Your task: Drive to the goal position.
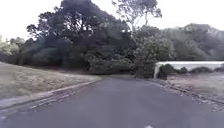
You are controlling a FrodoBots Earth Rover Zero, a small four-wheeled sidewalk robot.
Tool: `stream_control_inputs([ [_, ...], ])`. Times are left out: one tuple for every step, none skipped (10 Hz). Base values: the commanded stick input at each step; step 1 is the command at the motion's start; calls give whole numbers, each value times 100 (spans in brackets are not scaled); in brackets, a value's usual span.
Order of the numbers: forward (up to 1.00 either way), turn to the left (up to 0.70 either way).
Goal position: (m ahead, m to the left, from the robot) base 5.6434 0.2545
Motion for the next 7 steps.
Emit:
stream_control_inputs([
  [100, 0],
  [100, 0],
  [100, 0],
  [100, 0],
  [100, 0],
  [100, 0],
  [100, 0],
])
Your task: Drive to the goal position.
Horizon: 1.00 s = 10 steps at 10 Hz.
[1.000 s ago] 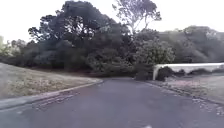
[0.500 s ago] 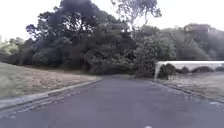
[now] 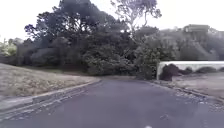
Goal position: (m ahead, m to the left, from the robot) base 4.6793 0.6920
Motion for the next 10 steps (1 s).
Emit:
stream_control_inputs([
  [100, 0],
  [100, 0],
  [100, 0],
  [100, 0],
  [100, 0],
  [100, 0],
  [100, 0],
  [100, 0],
  [100, 0],
  [100, 0],
])
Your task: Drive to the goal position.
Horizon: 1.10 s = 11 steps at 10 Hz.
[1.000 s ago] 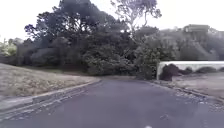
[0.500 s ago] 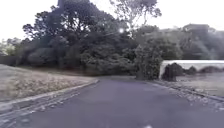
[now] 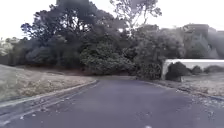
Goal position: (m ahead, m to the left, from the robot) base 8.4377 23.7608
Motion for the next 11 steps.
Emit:
stream_control_inputs([
  [100, 0],
  [100, 0],
  [100, 0],
  [100, 0],
  [100, 0],
  [100, 0],
  [100, 0],
  [100, -14],
  [100, -40],
  [100, -40],
  [100, 0],
])
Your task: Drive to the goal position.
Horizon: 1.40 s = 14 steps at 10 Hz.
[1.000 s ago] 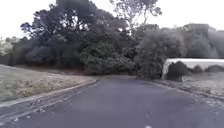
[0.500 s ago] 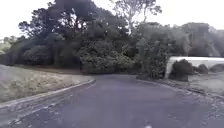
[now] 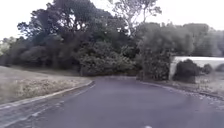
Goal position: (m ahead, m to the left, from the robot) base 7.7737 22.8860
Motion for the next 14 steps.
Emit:
stream_control_inputs([
  [100, 0],
  [100, 0],
  [100, 0],
  [100, 0],
  [100, 0],
  [100, 0],
  [100, 0],
  [100, 0],
  [100, 0],
  [100, 0],
  [100, 0],
  [100, 0],
  [100, 0],
  [100, 40],
])
